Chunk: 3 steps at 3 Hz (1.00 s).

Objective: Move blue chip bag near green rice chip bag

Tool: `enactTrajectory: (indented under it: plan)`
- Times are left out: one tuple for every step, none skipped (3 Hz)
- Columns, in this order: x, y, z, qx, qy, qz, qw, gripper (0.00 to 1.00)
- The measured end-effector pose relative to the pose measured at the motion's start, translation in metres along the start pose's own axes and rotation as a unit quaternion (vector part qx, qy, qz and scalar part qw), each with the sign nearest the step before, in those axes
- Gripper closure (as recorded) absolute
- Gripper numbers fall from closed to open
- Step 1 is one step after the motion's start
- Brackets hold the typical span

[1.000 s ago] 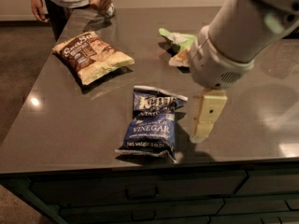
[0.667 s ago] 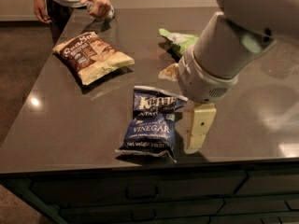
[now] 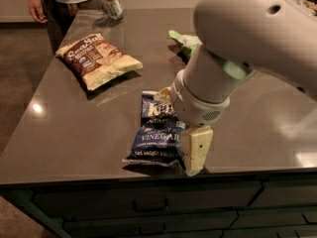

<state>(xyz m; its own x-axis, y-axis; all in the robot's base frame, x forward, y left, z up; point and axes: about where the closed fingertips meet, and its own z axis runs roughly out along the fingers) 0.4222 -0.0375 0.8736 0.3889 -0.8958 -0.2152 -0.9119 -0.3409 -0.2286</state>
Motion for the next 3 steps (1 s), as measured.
enactTrajectory:
  plan:
    - [-0.0063,-0.0004,0.0166,-0.004,0.010,-0.022,0.9997,0.00]
    - [-0.0046,-0.0046,0.0217,-0.011,0.017,-0.020,0.9996,0.17]
    - [-0.0007,-0.0103,0.0177,-0.005,0.022,-0.007,0.9997,0.41]
